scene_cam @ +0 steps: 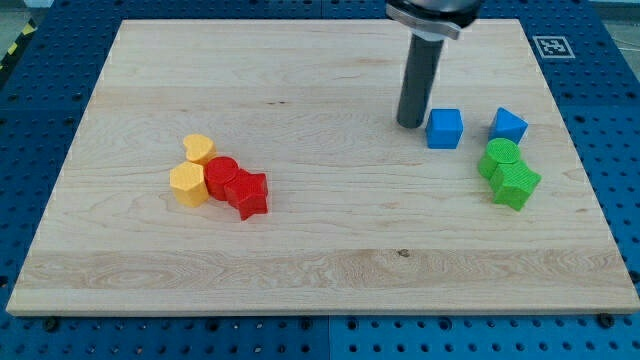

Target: Push blue cube into the blue triangle

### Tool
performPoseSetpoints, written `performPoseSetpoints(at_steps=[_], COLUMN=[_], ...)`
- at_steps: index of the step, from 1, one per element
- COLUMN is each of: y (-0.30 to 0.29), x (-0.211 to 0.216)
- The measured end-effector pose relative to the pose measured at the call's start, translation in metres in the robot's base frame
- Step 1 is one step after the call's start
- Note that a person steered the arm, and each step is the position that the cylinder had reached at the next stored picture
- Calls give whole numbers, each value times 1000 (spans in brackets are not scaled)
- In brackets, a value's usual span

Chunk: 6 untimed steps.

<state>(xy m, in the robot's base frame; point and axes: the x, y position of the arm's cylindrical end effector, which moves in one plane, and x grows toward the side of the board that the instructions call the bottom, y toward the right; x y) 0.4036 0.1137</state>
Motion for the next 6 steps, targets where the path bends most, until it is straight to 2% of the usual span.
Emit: performPoseSetpoints(at_steps=[3, 6], y=[47, 35], x=[10, 10])
